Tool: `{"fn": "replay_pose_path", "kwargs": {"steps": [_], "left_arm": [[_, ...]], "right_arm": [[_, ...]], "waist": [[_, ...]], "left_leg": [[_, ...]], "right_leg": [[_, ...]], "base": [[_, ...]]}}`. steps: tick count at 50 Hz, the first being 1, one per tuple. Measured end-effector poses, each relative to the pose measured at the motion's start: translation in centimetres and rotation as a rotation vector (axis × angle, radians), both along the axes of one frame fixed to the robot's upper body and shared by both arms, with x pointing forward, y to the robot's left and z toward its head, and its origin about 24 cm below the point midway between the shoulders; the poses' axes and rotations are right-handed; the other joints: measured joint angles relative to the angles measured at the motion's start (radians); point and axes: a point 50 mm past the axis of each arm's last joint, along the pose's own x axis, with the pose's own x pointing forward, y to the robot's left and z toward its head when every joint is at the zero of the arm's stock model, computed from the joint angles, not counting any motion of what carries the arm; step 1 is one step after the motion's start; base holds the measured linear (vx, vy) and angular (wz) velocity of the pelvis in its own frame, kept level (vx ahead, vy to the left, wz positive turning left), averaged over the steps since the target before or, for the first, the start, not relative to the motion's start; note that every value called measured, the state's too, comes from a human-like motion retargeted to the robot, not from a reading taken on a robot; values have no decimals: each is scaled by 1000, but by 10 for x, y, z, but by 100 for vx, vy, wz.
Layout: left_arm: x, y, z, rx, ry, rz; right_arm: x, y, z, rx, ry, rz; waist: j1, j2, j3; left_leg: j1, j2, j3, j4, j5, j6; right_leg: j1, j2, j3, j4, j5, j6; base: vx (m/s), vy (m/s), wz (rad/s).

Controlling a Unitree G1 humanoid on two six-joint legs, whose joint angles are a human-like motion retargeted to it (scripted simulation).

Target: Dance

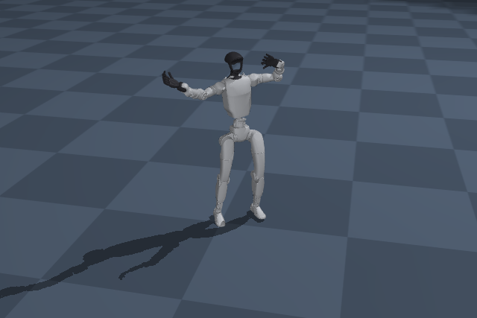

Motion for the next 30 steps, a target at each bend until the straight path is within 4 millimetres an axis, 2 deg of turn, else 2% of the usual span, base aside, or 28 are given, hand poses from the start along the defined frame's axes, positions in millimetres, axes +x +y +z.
{"fn": "replay_pose_path", "kwargs": {"steps": [3,5,7,8,10,12,15,17,20,23,25,26,28,30], "left_arm": [[9,-13,-41,-52,219,-73],[14,-21,-73,-76,320,-147],[14,-29,-106,-84,326,-244],[11,-33,-117,-64,292,-290],[10,-39,-140,16,197,-321],[23,-35,-150,44,163,-267],[63,-12,-162,-58,287,-87],[95,8,-169,-240,368,69],[141,23,-181,-621,493,266],[173,15,-200,-1128,724,343],[186,0,-222,-1525,950,325],[190,-10,-232,-1683,1128,254],[193,-30,-247,-1941,1432,10],[191,-42,-258,-2195,1540,-255]], "right_arm": [[24,5,-53,-80,342,13],[33,9,-106,-86,582,81],[32,14,-166,-3,725,133],[28,17,-191,51,748,134],[22,27,-235,193,664,108],[37,43,-276,391,515,147],[83,69,-287,404,505,310],[107,79,-284,410,556,339],[143,90,-277,455,656,396],[175,112,-282,536,751,620],[199,141,-289,591,812,796],[213,162,-291,597,838,888],[238,209,-292,574,881,1064],[256,259,-293,539,909,1220]], "waist": [[-35,-22,11],[-50,-46,13],[-67,-60,14],[-74,-62,9],[-82,-63,-19],[-72,-41,-48],[-96,-39,-81],[-88,-52,-100],[-24,-73,-103],[44,-90,-83],[76,-97,-78],[84,-98,-77],[95,-95,-76],[105,-86,-70]], "left_leg": [[-47,-11,-45,90,-44,-5],[-86,-30,-82,153,-70,-6],[-131,-25,-105,224,-107,-13],[-152,-19,-116,252,-118,-17],[-194,-5,-126,305,-139,-23],[-214,13,-125,324,-145,-23],[-225,10,-114,287,-118,-17],[-210,-17,-95,221,-79,-8],[-162,-32,-38,103,-13,2],[-97,-24,18,-9,45,2],[-64,-23,47,-82,80,5],[-51,-25,57,-113,96,5],[-26,-34,80,-173,125,5],[5,-44,102,-224,151,10]], "right_leg": [[10,-4,-20,-8,-17,10],[8,-8,-21,-9,-28,22],[4,-4,-33,-11,-42,30],[-1,1,-38,-10,-51,35],[-17,14,-37,-6,-60,42],[-30,28,-23,-2,-60,48],[-65,24,-18,0,-50,46],[-89,0,-12,6,-40,45],[-122,-20,15,25,-33,30],[-140,-30,34,60,-33,29],[-161,-34,45,92,-41,32],[-177,-33,55,114,-47,34],[-211,-30,82,167,-64,41],[-239,-18,111,227,-82,49]], "base": [[-3,-7,40],[-6,-13,43],[-10,-17,52],[-2,-16,41],[12,-11,11],[12,6,-35],[-1,19,-22],[-7,24,-17],[-10,12,-48],[-10,0,-44],[-12,2,-35],[-11,4,-41],[-9,7,-49],[-5,11,-65]]}}
